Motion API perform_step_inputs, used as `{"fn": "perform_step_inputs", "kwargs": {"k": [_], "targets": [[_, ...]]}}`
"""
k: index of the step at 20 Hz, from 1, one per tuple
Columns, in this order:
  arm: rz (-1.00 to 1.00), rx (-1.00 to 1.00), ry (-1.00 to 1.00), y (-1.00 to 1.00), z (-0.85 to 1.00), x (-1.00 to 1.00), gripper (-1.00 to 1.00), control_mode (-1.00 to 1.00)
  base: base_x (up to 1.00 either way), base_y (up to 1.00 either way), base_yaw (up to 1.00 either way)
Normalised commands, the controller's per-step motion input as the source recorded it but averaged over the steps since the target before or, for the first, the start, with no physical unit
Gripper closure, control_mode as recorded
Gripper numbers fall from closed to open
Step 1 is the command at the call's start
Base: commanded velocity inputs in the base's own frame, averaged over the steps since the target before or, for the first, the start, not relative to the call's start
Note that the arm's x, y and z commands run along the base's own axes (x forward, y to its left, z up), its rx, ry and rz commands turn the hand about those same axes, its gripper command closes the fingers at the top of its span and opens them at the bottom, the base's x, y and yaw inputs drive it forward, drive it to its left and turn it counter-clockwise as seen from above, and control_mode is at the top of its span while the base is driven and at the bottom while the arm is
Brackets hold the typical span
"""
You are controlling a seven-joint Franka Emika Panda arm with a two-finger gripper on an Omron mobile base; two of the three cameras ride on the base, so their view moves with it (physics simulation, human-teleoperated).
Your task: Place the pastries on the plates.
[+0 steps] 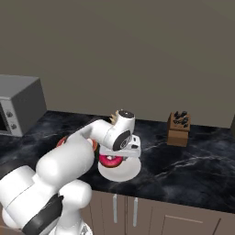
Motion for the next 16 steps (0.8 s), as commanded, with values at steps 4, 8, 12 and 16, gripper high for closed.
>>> {"fn": "perform_step_inputs", "kwargs": {"k": [4,8,12,16], "targets": [[0.0,0.0,0.0,-0.06,-0.08,0.08,1.0,-1.0,0.0,0.0,0.0],[-0.02,0.0,0.0,-0.14,0.0,0.2,1.0,-1.0,0.0,0.0,0.0],[-0.01,0.0,0.01,-0.03,-0.02,0.14,1.0,-1.0,0.0,0.0,0.0],[0.0,0.0,0.04,0.0,-0.17,0.0,1.0,-1.0,0.0,0.0,0.0]]}}
